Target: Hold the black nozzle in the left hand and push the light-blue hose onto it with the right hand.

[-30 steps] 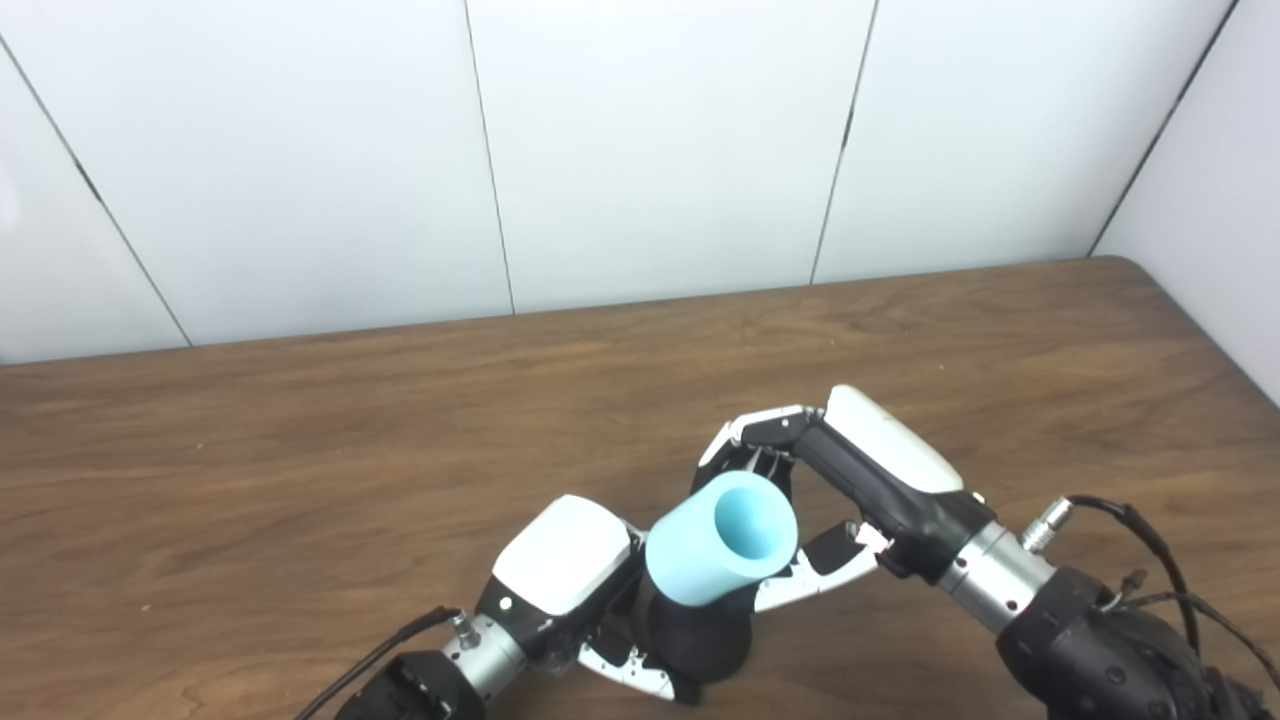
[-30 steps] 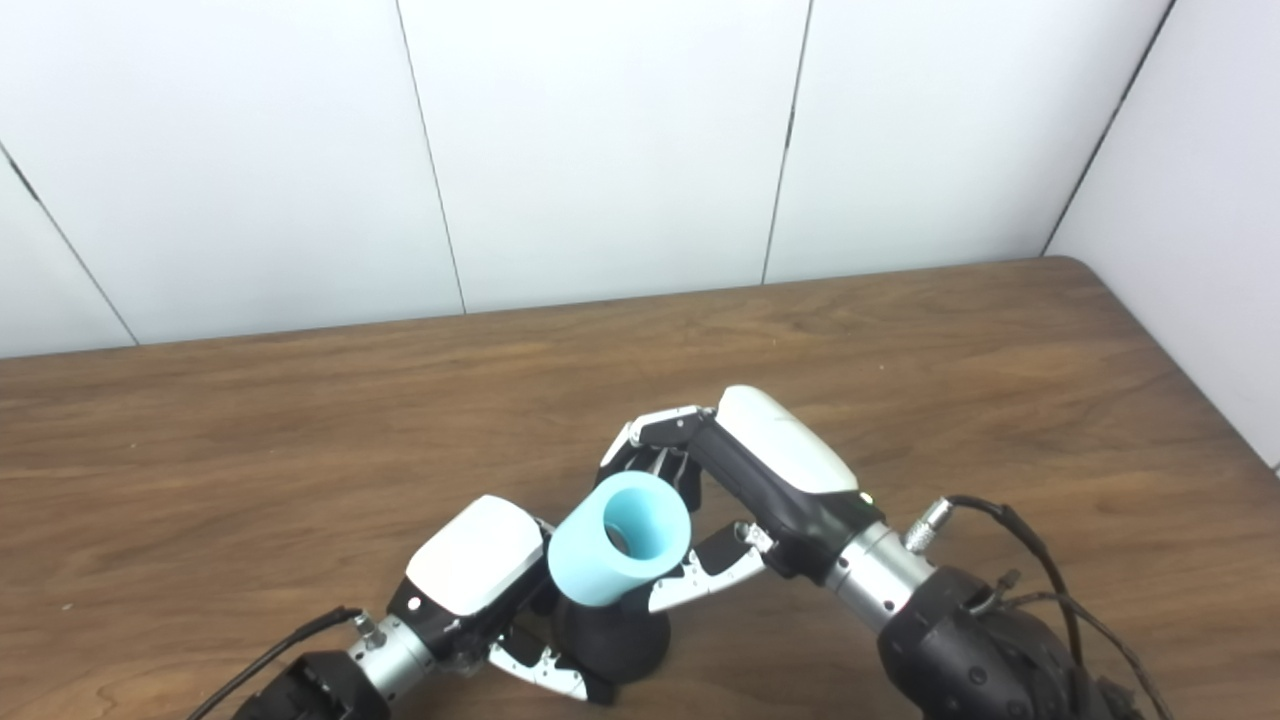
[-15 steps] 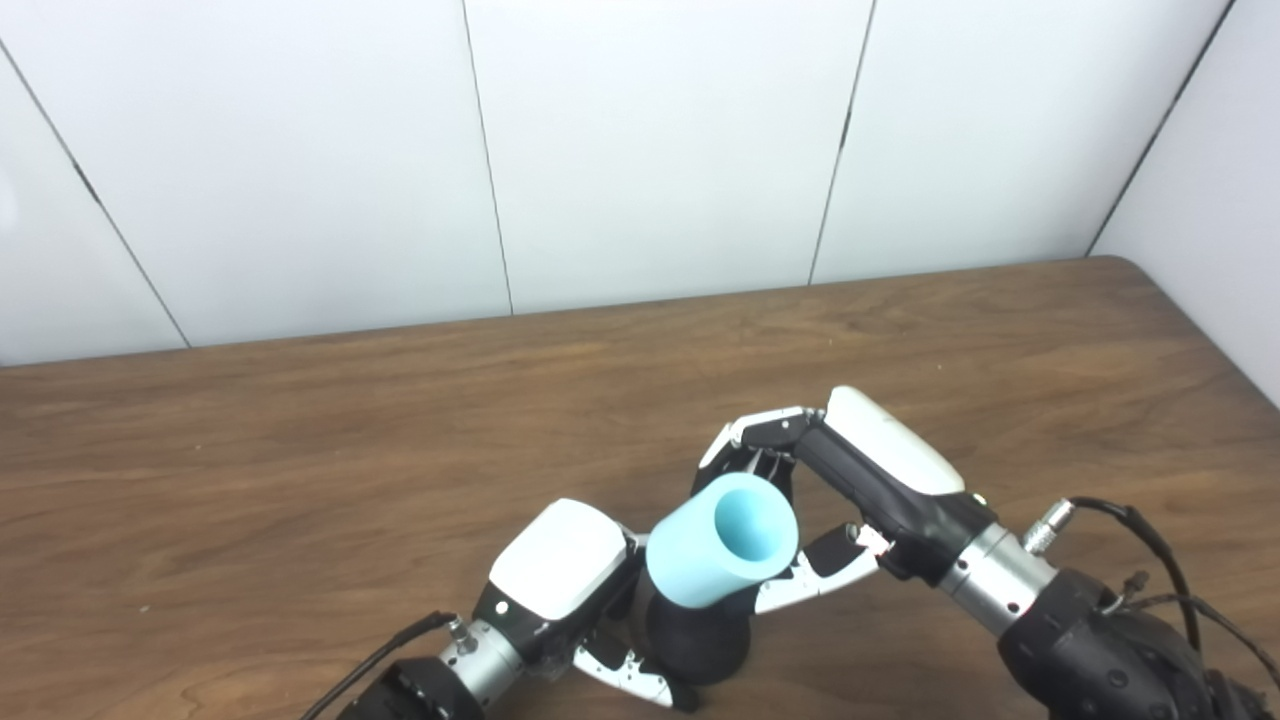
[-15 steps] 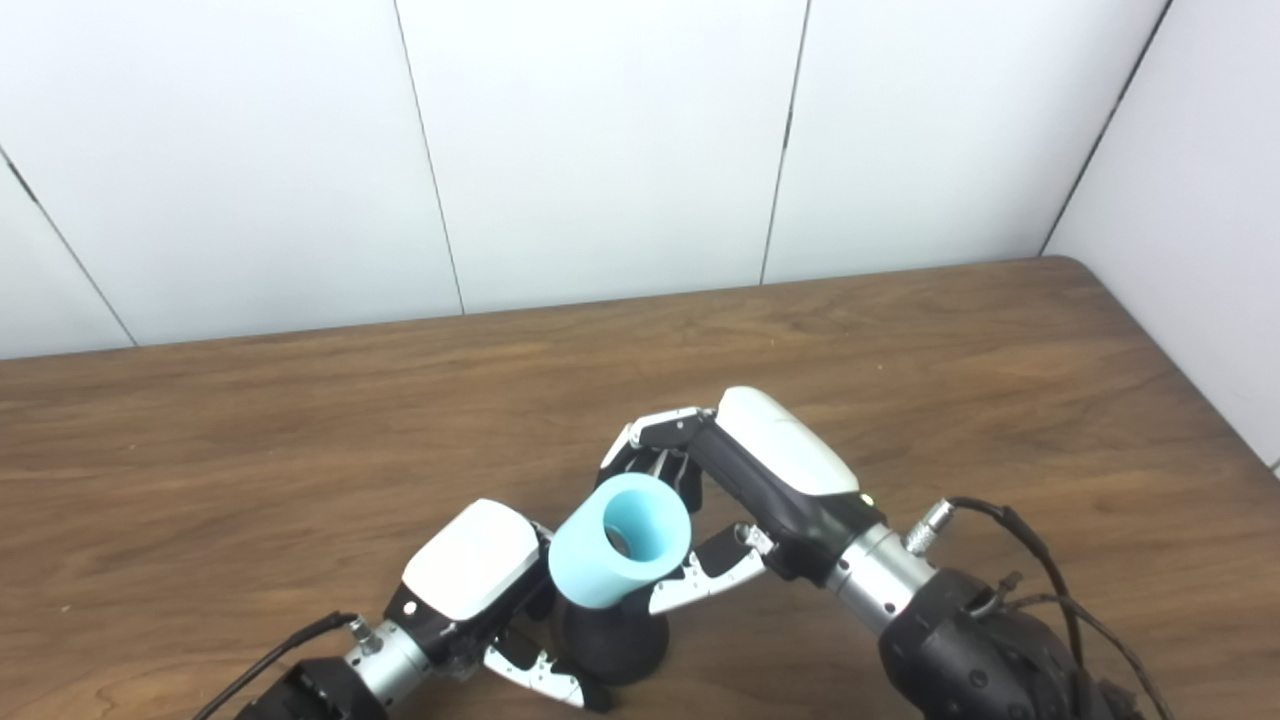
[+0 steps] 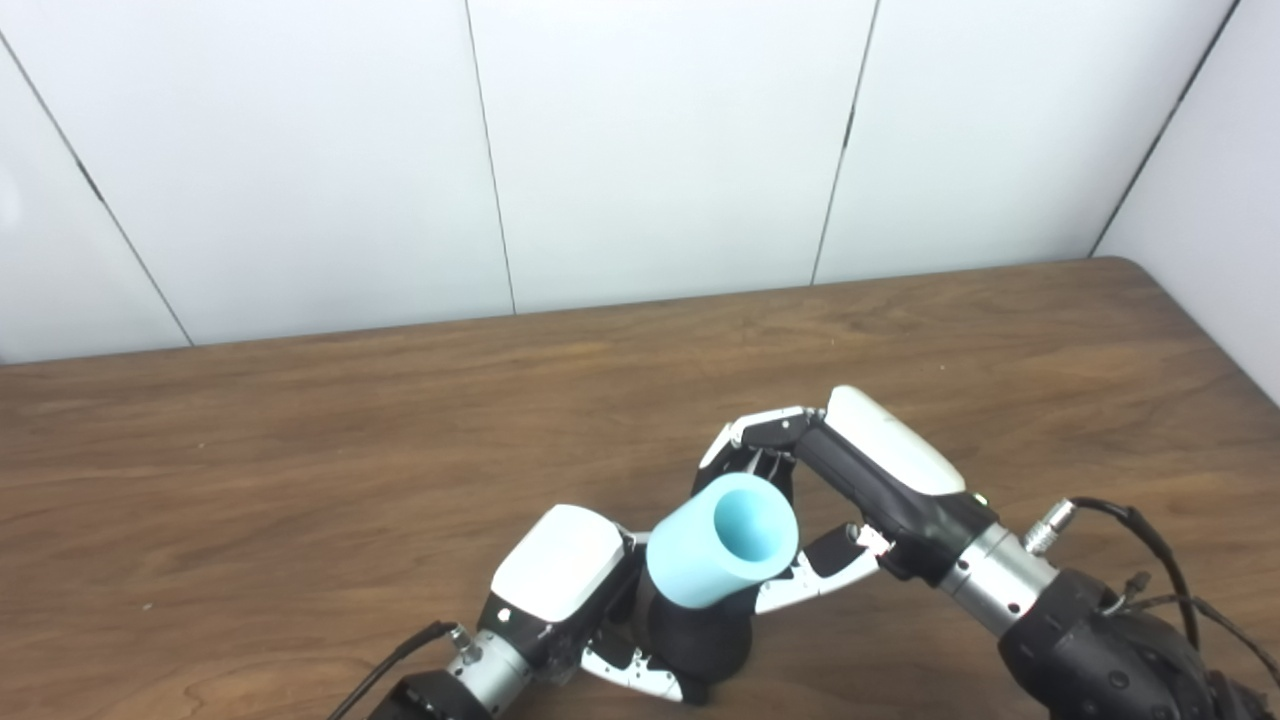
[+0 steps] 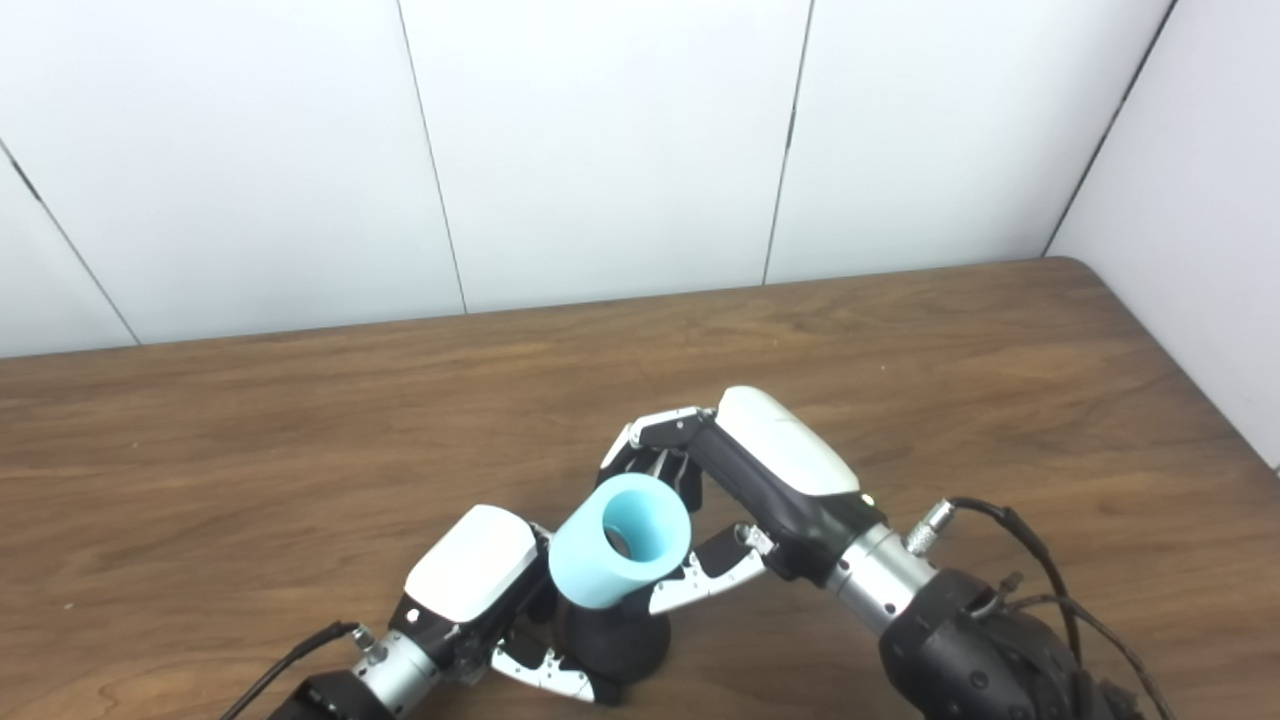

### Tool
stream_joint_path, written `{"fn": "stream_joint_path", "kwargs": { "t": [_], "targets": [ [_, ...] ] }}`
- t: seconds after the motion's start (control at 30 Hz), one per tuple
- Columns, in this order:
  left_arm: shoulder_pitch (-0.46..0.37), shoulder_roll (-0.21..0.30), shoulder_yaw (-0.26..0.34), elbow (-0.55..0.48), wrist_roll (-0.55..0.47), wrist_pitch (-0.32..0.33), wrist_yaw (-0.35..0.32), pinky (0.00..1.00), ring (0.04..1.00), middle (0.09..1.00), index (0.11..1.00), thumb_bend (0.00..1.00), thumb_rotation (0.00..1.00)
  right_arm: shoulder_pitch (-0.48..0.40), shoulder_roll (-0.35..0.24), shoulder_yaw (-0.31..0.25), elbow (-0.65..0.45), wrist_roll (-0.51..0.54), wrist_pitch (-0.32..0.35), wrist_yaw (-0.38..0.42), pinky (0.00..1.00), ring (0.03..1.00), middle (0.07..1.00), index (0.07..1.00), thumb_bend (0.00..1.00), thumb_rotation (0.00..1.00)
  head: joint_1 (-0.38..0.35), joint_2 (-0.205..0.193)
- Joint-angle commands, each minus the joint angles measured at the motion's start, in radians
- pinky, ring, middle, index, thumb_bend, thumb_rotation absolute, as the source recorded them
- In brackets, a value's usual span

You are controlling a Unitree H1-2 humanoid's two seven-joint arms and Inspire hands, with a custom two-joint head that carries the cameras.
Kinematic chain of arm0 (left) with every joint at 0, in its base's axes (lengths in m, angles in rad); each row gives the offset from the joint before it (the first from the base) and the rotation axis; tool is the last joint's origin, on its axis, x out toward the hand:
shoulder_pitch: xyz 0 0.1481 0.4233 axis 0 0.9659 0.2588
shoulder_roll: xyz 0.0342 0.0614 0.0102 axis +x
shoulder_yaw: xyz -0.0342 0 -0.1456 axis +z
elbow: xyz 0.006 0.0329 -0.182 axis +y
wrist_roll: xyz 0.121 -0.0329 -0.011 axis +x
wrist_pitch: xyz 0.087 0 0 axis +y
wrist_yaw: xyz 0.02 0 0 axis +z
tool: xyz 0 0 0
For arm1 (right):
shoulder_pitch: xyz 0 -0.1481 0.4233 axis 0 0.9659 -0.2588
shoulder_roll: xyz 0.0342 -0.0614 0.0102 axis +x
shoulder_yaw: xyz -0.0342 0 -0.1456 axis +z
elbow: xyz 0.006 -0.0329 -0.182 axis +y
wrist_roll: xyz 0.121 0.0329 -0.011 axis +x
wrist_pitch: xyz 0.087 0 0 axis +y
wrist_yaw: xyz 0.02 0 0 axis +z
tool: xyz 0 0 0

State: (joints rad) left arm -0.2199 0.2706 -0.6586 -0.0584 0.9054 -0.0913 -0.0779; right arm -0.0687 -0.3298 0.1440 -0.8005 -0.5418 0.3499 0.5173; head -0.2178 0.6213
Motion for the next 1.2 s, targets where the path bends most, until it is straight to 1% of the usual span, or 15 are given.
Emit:
{"fn": "stream_joint_path", "kwargs": {
  "t": [0.0, 0.1, 0.3, 0.43, 0.53, 0.57, 0.63, 0.67, 0.73, 0.77, 0.8, 0.93, 1.0, 1.13, 1.17],
  "targets": [
    [0.063, 0.011, -0.045, 0.058, 0.011, 0.006, -0.1, 0.74, 0.786, 0.788, 0.775, 1.0, 0.48, -0.02, -0.004, -0.008, -0.039, -0.001, -0.011, -0.008, 0.32, 0.425, 0.513, 0.505, 0.5, 0.0, 0.001, -0.001],
    [0.061, 0.004, -0.05, 0.06, 0.017, 0.012, -0.111, 0.75, 0.785, 0.784, 0.772, 1.0, 0.49, -0.02, -0.002, -0.008, -0.037, 0.003, -0.013, -0.01, 0.32, 0.425, 0.512, 0.503, 0.5, 0.0, 0.0, -0.001],
    [0.056, -0.006, -0.062, 0.059, 0.041, 0.038, -0.143, 0.75, 0.782, 0.784, 0.77, 1.0, 0.46, -0.02, 0.0, -0.005, -0.039, 0.001, -0.008, -0.007, 0.32, 0.428, 0.51, 0.502, 0.5, 0.0, -0.002, 0.001],
    [0.053, -0.009, -0.069, 0.063, 0.049, 0.034, -0.127, 0.74, 0.76, 0.757, 0.741, 1.0, 0.48, -0.022, 0.0, -0.002, -0.039, 0.0, -0.006, -0.003, 0.32, 0.429, 0.511, 0.502, 0.5, 0.0, -0.003, 0.002],
    [0.054, -0.008, -0.071, 0.066, 0.058, 0.024, -0.099, 0.71, 0.715, 0.695, 0.676, 1.0, 0.51, -0.023, -0.001, -0.001, -0.038, -0.004, -0.007, -0.003, 0.33, 0.431, 0.51, 0.499, 0.5, 0.0, -0.004, 0.002],
    [0.055, -0.008, -0.071, 0.07, 0.061, 0.014, -0.079, 0.7, 0.689, 0.664, 0.646, 0.98, 0.51, -0.023, -0.001, -0.001, -0.038, -0.005, -0.006, -0.003, 0.33, 0.431, 0.51, 0.497, 0.5, 0.0, -0.004, 0.001],
    [0.054, -0.005, -0.073, 0.076, 0.07, -0.002, -0.055, 0.66, 0.645, 0.614, 0.604, 0.87, 0.44, -0.023, -0.001, 0.0, -0.039, -0.009, -0.004, -0.002, 0.33, 0.432, 0.511, 0.497, 0.5, 0.0, -0.004, 0.001],
    [0.054, -0.003, -0.076, 0.08, 0.082, -0.01, -0.035, 0.64, 0.622, 0.588, 0.587, 0.8, 0.36, -0.022, -0.001, 0.0, -0.038, -0.009, -0.005, -0.002, 0.33, 0.432, 0.511, 0.497, 0.5, 0.0, -0.004, 0.002],
    [0.056, -0.001, -0.077, 0.093, 0.106, -0.026, 0.015, 0.6, 0.562, 0.543, 0.553, 0.77, 0.17, -0.022, -0.001, 0.0, -0.038, -0.01, -0.005, -0.002, 0.33, 0.431, 0.512, 0.495, 0.5, 0.0, -0.004, 0.002],
    [0.058, -0.001, -0.075, 0.1, 0.109, -0.032, 0.034, 0.59, 0.524, 0.52, 0.514, 0.62, 0.1, -0.022, 0.0, 0.0, -0.039, -0.01, -0.002, -0.001, 0.33, 0.431, 0.512, 0.494, 0.5, 0.0, -0.004, 0.002],
    [0.06, -0.002, -0.074, 0.105, 0.109, -0.035, 0.044, 0.58, 0.496, 0.495, 0.515, 0.57, 0.05, -0.021, 0.0, 0.0, -0.04, -0.009, 0.0, 0.0, 0.33, 0.431, 0.512, 0.493, 0.5, 0.0, -0.004, 0.002],
    [0.059, 0.008, -0.08, 0.115, 0.138, -0.043, 0.082, 0.54, 0.41, 0.44, 0.525, 0.52, 0.0, -0.021, 0.0, -0.001, -0.04, -0.007, -0.001, -0.001, 0.33, 0.432, 0.511, 0.495, 0.5, 0.0, -0.004, 0.002],
    [0.057, 0.014, -0.084, 0.112, 0.166, -0.033, 0.078, 0.49, 0.364, 0.415, 0.518, 0.52, 0.0, -0.02, -0.001, -0.002, -0.039, -0.006, -0.005, -0.002, 0.33, 0.431, 0.509, 0.496, 0.5, 0.0, -0.004, 0.002],
    [0.056, 0.024, -0.088, 0.104, 0.22, 0.004, 0.042, 0.48, 0.326, 0.397, 0.515, 0.52, 0.0, -0.021, 0.0, 0.0, -0.038, -0.01, -0.004, 0.0, 0.33, 0.431, 0.51, 0.495, 0.5, 0.0, -0.003, 0.002],
    [0.055, 0.028, -0.089, 0.098, 0.237, 0.018, 0.023, 0.49, 0.324, 0.434, 0.498, 0.52, 0.0, -0.022, -0.001, 0.0, -0.038, -0.01, -0.005, 0.0, 0.33, 0.431, 0.51, 0.495, 0.5, 0.0, -0.003, 0.002]
  ]
}}
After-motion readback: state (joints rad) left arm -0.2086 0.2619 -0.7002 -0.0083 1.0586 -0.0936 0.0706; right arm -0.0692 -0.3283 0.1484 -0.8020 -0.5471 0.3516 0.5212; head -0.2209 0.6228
